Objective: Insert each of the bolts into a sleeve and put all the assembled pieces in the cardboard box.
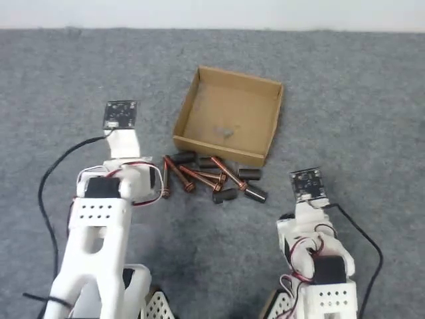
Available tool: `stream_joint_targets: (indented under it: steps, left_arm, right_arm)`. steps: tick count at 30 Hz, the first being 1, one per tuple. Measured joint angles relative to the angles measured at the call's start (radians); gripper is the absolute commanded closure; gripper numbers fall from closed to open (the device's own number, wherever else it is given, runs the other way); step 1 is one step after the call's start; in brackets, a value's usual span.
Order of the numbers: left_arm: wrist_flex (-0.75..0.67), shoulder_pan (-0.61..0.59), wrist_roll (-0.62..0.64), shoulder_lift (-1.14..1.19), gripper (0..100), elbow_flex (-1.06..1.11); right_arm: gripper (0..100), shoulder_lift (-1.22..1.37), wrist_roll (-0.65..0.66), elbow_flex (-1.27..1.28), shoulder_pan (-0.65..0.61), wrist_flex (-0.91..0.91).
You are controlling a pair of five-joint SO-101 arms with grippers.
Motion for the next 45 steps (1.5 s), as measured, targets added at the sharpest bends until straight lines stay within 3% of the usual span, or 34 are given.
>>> stream_joint_targets:
  steps: [7,10,15,22,37,45]
  left_arm:
    - [-0.005,-0.015,0.037,0.000,85,0.025]
    - [-0.005,-0.012,0.094,0.000,84,0.035]
    - [-0.009,-0.018,0.109,0.000,84,0.043]
    - [-0.017,-0.017,0.109,0.000,84,0.064]
    - [-0.017,-0.017,0.109,0.000,84,0.064]
    - [-0.017,-0.017,0.109,0.000,84,0.064]
  right_arm:
    - [99.1,0.000,0.000,-0.002,0.084,-0.089]
    - [97.0,0.000,0.000,-0.006,0.115,-0.098]
    - [83.4,0.000,0.000,-0.015,0.114,-0.101]
    - [86.1,0.000,0.000,-0.040,0.117,-0.190]
    - [86.6,0.000,0.120,-0.040,-0.098,-0.238]
    - [86.6,0.052,0.143,-0.123,-0.126,-0.230]
